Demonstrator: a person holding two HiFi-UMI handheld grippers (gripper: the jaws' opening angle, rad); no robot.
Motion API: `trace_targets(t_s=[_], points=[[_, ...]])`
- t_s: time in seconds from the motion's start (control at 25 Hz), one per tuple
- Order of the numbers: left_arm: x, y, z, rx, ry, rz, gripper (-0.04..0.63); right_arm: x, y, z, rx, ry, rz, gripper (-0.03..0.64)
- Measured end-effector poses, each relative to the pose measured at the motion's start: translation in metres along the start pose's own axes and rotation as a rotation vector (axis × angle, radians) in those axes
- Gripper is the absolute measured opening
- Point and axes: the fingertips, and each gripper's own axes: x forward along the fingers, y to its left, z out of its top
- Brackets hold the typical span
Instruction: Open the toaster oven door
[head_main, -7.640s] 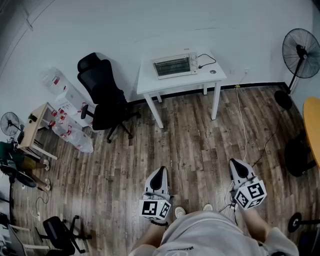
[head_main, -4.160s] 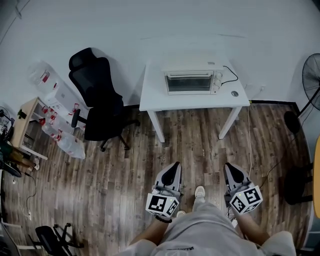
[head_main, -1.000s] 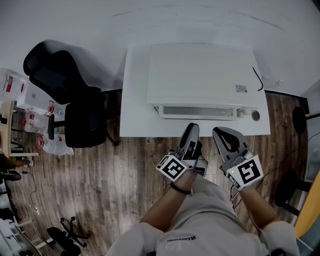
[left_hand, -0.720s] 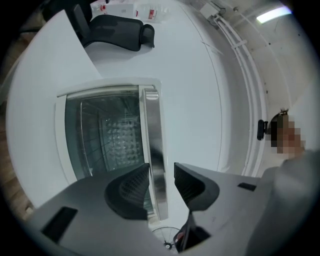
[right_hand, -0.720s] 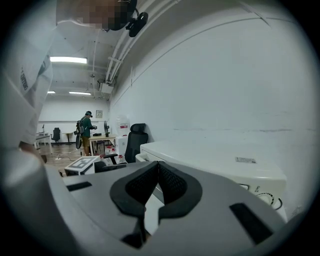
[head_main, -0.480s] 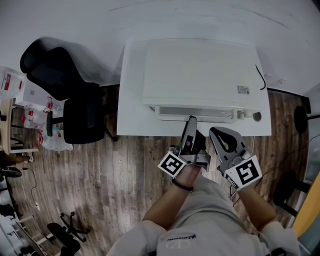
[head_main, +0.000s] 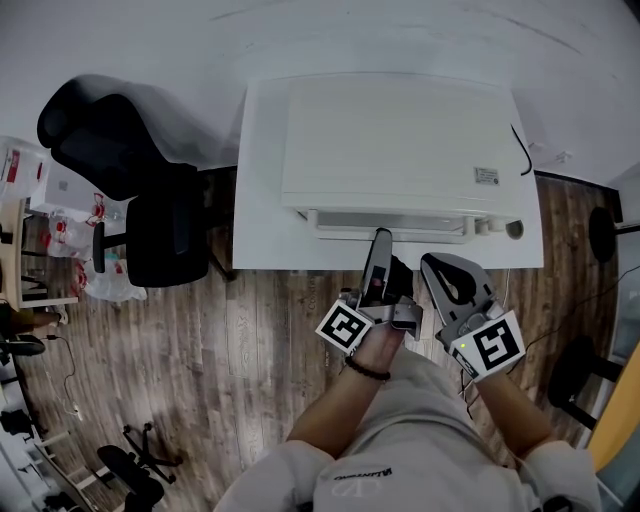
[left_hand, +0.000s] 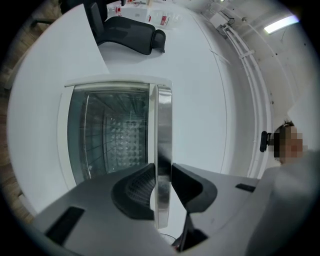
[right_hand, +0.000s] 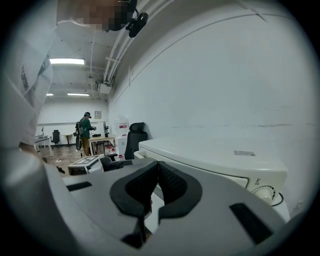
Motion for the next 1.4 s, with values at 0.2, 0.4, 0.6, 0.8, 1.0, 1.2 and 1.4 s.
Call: trace_targets(t_s=[0.2,0.4,0.6,0.8,1.0,1.2,1.4], points=[[-0.009,0.002,-0.002,0.002,0.008,0.016,0.104,-0.004,0.002,0.000,0.014,-0.003,-0.008,0.017],[-0.028,0.003,-0.006,0.019,0.043,0.018,0.103,-0.009,0.010,-0.008,0.028,0.008,-0.014,0.017],[-0.050,0.008,-0.012,0.023,0.077,0.035,0.101,-0.013,0.027,-0.028,0.048,0.040,-0.013,0.017],[-0.070,0.014,-0.014,0.012,0.101,0.050,0.098,-0.019,0.042,-0.044,0.086,0.058,-0.024,0.017],[-0.085,0.018,-0.018,0.015,0.130,0.058,0.098,-0.028,0.052,-0.059,0.109,0.076,-0.040,0.017],[-0.100,0.026,-0.022,0.022,0.168,0.074,0.098,-0.033,0.056,-0.065,0.130,0.072,-0.065,0.017],[-0.113,0.033,-0.025,0.017,0.194,0.096,0.098,-0.034,0.063,-0.070,0.147,0.078,-0.068,0.017]])
